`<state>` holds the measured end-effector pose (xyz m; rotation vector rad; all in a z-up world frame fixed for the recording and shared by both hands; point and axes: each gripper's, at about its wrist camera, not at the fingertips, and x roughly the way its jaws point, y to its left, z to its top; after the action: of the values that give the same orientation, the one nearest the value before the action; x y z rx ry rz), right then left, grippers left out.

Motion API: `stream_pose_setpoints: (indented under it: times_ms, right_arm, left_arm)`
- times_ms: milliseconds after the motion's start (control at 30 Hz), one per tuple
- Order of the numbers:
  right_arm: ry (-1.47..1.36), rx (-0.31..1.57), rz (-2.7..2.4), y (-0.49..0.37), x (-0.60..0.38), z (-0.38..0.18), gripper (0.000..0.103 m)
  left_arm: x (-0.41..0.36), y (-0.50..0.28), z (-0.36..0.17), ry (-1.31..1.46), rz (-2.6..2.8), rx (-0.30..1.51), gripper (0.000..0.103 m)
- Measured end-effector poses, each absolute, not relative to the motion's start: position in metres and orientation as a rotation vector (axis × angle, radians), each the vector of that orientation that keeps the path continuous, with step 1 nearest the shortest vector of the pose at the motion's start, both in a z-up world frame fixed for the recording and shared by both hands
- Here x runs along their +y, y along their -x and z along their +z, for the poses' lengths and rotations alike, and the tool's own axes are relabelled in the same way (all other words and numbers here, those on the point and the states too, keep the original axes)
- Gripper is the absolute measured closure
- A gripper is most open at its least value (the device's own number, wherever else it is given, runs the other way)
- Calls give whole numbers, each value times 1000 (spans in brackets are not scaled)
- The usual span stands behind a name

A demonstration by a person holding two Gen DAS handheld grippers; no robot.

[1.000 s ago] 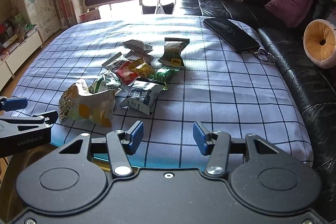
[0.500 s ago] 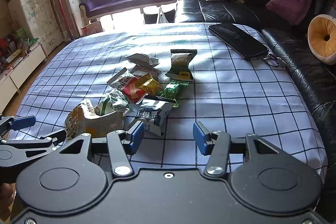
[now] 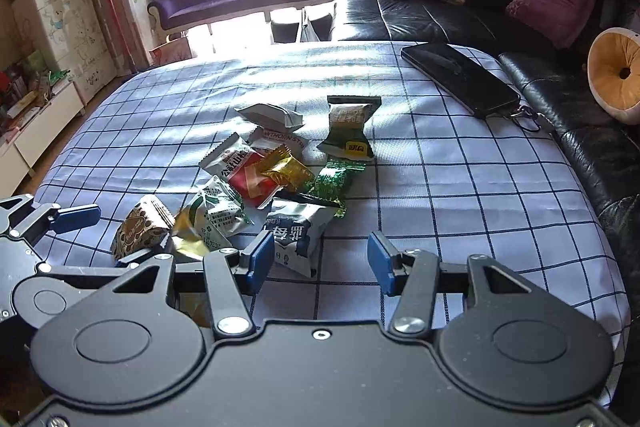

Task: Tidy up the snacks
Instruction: 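Move both grippers open toward the snack pile on the bed, then grasp the brown heart-print packet with left gripper while right grasps white milk packet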

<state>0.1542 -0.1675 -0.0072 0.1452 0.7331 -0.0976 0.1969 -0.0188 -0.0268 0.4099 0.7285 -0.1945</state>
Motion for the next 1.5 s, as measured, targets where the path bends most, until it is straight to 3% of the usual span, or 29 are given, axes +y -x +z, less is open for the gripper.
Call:
stream_pose_setpoints:
  times_ms: [300,1500]
  right_arm:
    - [-154,739,-90,-167,-161,-10,46]
    - [-98,783,-129,-185,-149,-32,45]
  left_arm:
    - [6,-220,-31,-201,-150,821,20]
    - [10,-224,-36,-150,-140,844,15]
